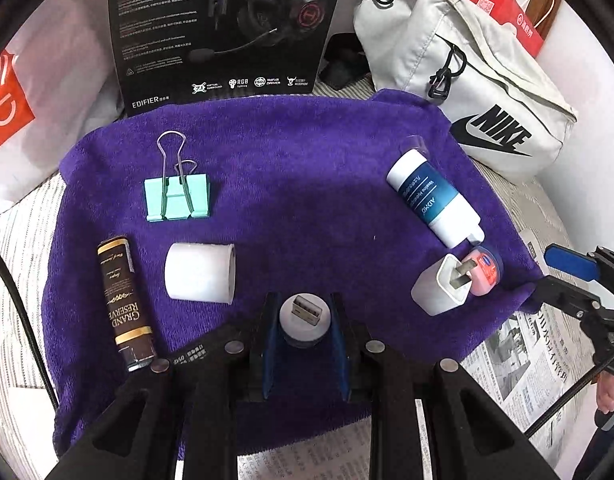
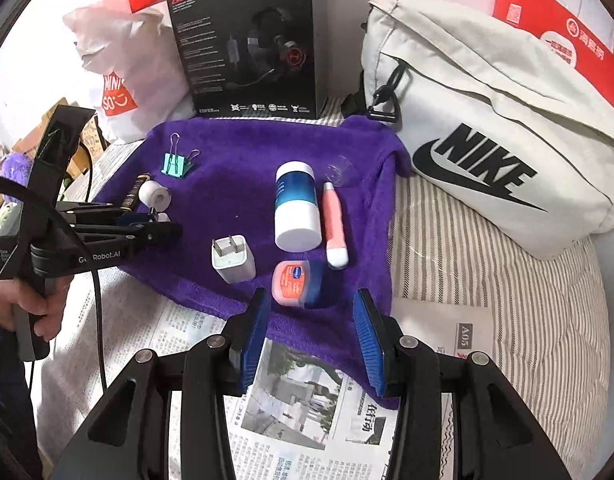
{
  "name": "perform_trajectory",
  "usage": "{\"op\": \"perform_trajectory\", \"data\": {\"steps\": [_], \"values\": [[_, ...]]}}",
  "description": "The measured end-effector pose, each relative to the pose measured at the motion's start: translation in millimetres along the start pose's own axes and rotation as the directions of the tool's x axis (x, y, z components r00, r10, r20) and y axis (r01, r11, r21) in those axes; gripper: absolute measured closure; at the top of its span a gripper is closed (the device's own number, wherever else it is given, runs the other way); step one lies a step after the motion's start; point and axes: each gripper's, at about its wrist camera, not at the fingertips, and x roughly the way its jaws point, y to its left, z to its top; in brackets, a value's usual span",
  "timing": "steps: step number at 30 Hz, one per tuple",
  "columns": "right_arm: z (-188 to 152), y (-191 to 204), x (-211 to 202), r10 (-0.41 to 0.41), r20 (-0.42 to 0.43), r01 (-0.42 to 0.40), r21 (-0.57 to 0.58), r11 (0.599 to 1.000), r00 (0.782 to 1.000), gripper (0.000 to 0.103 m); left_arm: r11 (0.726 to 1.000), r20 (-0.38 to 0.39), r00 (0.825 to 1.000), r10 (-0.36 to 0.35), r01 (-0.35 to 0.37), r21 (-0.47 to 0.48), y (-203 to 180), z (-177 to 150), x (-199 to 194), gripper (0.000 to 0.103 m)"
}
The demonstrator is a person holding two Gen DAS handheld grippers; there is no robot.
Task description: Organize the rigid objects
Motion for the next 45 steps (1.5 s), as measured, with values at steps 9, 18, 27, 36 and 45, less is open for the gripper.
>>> {"op": "perform_trajectory", "data": {"steps": [9, 18, 27, 36, 45], "values": [[-1.5, 6.5, -7.2, 0.016, 0.013, -0.016, 0.005, 1.0, 1.0, 0.059, 1.0, -0.013, 1.0, 0.015, -0.015, 0.011, -4.2, -6.1, -4.2, 0.078], [-3.6, 12.5, -7.6, 0.02, 0.0, -0.02, 0.005, 1.0, 1.0, 0.057, 0.999, -0.021, 0.999, 0.038, -0.038, -0.002, -7.9, -12.5, -15.6, 0.062], [-13.9, 13.0, -19.0, -0.004, -0.011, 0.004, 0.032, 0.999, 1.0, 0.046, 0.998, 0.043, 0.997, 0.063, -0.064, 0.016, -21.8, -23.2, -61.8, 0.037], [-28.7, 23.0, -40.1, -0.031, -0.011, 0.032, 0.065, 0.997, 0.999, 0.021, 0.985, 0.113, 0.979, 0.168, -0.171, 0.023, -41.4, -52.6, -118.2, 0.007], [-45.7, 40.6, -71.3, -0.091, 0.038, 0.088, 0.07, 0.994, 0.995, 0.002, 0.975, 0.171, 0.96, 0.221, -0.213, -0.063, -50.1, -84.4, -163.2, 0.0]]}}
